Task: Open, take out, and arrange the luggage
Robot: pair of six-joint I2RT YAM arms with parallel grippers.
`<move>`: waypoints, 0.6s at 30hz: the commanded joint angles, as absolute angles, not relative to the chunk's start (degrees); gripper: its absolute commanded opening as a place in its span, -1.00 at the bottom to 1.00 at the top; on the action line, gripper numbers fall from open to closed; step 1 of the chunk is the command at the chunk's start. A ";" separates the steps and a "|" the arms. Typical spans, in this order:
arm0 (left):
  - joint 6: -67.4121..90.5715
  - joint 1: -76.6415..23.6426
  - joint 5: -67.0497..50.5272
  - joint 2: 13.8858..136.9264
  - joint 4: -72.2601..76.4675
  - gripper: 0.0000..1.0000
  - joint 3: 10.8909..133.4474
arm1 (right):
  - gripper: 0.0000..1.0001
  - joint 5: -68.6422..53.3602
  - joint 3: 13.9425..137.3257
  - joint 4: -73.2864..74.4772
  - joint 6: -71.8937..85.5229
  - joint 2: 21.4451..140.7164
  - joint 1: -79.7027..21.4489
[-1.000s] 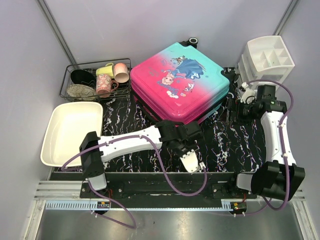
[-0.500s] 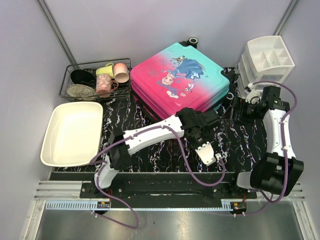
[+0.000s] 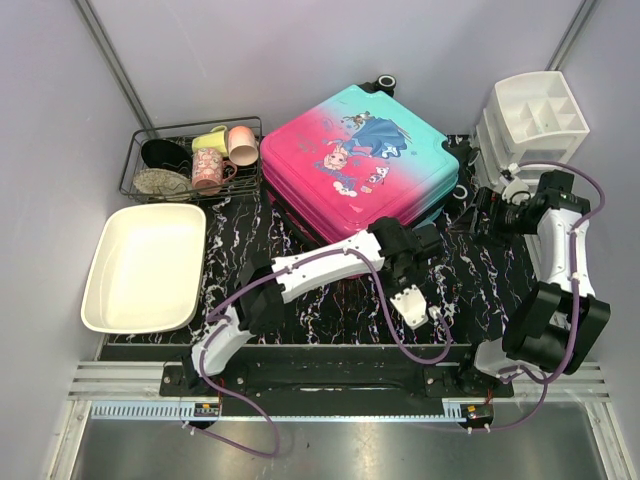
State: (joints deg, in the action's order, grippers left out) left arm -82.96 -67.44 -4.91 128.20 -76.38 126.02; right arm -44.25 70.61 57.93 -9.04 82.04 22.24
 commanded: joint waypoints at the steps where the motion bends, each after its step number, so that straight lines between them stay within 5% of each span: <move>1: -84.28 -66.80 -0.36 129.29 -82.26 -0.29 128.41 | 0.99 -47.46 73.39 57.39 -8.61 82.17 22.15; 18: -84.64 -65.74 14.58 132.53 -80.68 -0.17 127.53 | 0.98 -47.90 72.42 57.04 -8.96 81.83 22.15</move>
